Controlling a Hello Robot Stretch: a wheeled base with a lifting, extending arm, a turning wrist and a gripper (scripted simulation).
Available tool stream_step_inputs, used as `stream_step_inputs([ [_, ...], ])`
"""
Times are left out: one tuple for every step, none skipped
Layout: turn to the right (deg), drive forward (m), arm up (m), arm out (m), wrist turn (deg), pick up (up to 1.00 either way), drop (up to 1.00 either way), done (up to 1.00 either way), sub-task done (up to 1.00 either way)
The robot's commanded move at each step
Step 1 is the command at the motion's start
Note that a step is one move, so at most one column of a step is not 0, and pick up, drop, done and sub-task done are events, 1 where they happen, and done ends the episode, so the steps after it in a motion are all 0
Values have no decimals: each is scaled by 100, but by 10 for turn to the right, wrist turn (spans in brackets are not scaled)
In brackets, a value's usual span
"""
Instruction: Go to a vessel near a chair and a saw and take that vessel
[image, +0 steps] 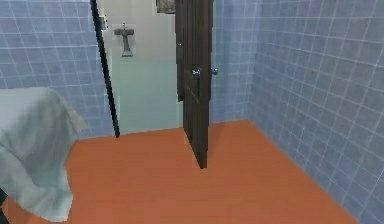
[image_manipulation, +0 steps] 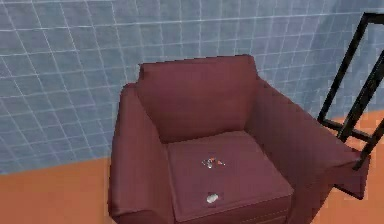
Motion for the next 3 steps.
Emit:
stream_step_inputs([
  [-450, 0, 0, 0, 0, 0, 0, 0, 0],
  [-120, 0, 0, 0, 0, 0, 0, 0, 0],
  [0, 20, 0, 0, 0, 0, 0, 0, 0],
])
